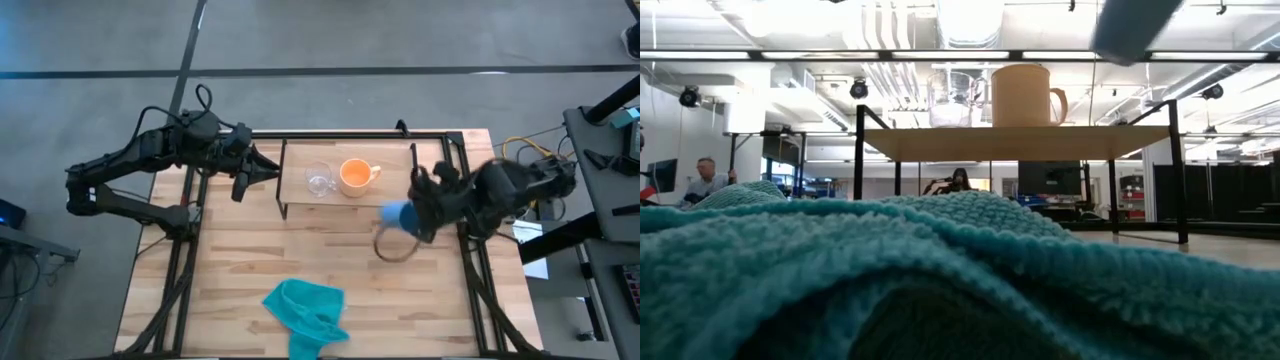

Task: Stack small to large cups/mugs on shelf
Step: Put the blue cup on the shelf

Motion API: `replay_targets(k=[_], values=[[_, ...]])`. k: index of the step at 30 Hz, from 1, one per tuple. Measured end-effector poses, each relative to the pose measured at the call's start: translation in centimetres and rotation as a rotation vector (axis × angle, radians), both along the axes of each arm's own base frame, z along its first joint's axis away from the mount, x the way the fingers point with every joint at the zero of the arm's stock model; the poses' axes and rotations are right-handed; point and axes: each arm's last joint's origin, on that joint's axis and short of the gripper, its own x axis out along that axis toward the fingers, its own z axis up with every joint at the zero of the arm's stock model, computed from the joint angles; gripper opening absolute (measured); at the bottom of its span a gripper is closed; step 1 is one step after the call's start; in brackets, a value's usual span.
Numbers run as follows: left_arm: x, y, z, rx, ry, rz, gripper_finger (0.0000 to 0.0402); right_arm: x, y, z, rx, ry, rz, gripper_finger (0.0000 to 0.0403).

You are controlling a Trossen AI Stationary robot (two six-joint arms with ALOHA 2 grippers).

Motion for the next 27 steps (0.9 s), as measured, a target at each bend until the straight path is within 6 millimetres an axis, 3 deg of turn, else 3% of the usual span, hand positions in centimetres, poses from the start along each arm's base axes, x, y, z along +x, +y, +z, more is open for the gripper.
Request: replay_targets(k=[14, 20, 27], values=[[-0.1, 0.0, -0.1, 0.0, 0.005, -0.002, 0.0081, 1.7, -7.2, 1.7, -0.104, 0.05, -0.091, 0.0009], [-0.2, -0.1, 0.0, 0.003, 0.004, -0.002, 0.0081, 1.7, -8.5, 1.1, -0.005, 0.092, -0.077, 0.0009], [-0.2, -0.1, 0.0, 0.026, 0.003, -0.011, 0.0081, 1.7, -9.4, 0.6, -0.013, 0.128, -0.065, 0.0009]])
